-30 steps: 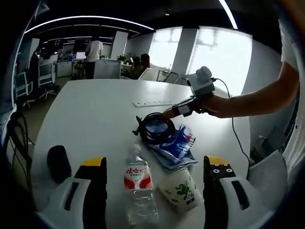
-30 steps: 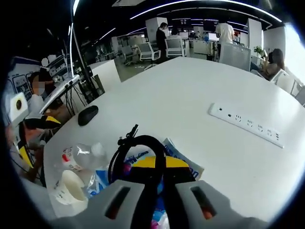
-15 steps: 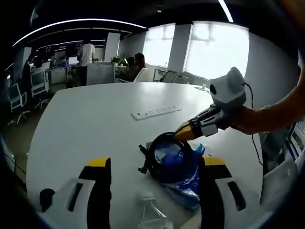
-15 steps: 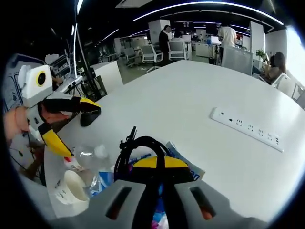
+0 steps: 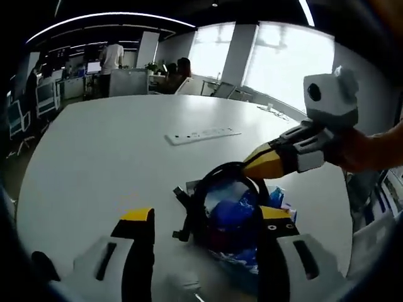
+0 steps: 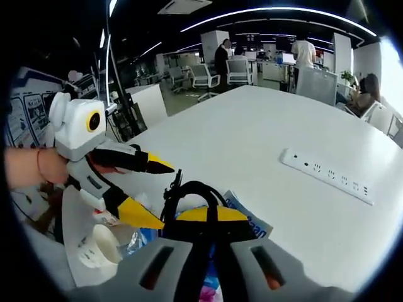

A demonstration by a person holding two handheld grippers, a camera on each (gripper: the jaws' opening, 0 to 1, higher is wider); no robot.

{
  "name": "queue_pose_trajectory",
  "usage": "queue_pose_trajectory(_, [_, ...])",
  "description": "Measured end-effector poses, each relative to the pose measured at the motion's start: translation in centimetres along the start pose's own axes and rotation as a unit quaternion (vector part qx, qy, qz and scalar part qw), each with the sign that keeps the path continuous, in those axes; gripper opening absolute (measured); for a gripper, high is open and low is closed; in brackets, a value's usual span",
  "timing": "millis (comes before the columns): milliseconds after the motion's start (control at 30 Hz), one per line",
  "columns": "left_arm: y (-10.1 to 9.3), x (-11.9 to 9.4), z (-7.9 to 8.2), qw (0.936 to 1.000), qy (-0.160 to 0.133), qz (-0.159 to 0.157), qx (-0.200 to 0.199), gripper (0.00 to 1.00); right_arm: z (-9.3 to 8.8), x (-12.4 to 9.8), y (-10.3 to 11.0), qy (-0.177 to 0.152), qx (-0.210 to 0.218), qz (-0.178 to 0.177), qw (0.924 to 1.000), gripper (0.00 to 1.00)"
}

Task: Arrange the tabletop items into an orderly group along one side of the table until the central work area is clear of visible clutter.

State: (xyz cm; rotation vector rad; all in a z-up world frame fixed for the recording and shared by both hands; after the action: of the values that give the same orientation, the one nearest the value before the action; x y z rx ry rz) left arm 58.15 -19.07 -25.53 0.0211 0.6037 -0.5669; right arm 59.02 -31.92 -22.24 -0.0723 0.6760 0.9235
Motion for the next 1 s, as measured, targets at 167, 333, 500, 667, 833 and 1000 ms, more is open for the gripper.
queue_pose_trajectory(167, [0.0, 1.0, -0.7, 0.9998, 0.017, 0.0, -0.001, 0.51, -0.1, -0.1, 0.2, -0.005, 0.003, 0.002, 1.0, 0.0])
queue_pose_trajectory(333, [-0.5, 1.8, -0.7, 0.9998, 0.013, 0.001, 0.013, 0.44, -0.2, -0.1, -0.1, -0.006, 0.006, 0.003, 1.0, 0.0])
queue_pose_trajectory(500, [-0.7, 2.1, -0.7, 0.9995, 0.014, 0.003, 0.03, 0.3, -0.3, -0.1, -0.1, -0.008, 0.008, 0.006, 0.9999, 0.0])
queue_pose_trajectory(667, [-0.2, 1.9, -0.5, 0.9991, 0.008, 0.01, 0.04, 0.19, -0.3, -0.2, -0.1, -0.009, 0.009, 0.009, 0.9999, 0.0])
queue_pose_trajectory(833, [-0.4, 1.3, -0.2, 0.9984, 0.013, 0.015, 0.053, 0.16, -0.1, -0.5, 0.2, -0.015, 0.009, 0.014, 0.9997, 0.0])
queue_pose_trajectory(1000, [-0.6, 0.8, 0.9, 0.9964, 0.034, 0.017, 0.075, 0.14, 0.2, -1.2, 0.8, -0.026, 0.009, 0.016, 0.9995, 0.0])
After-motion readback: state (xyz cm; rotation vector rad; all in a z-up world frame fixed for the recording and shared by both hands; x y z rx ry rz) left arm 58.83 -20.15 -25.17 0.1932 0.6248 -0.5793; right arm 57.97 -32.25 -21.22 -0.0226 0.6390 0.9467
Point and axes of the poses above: the point that each gripper's makers call its tool centre point, and the gripper's own axes: x roughly forward along the fingers, y roughly to its left, z roughly out of its top, the point moved 6 cm from there along -x, roughly backward along the fingers, and after that the axes turned 9 degrees about z, right-handed, at the moved point
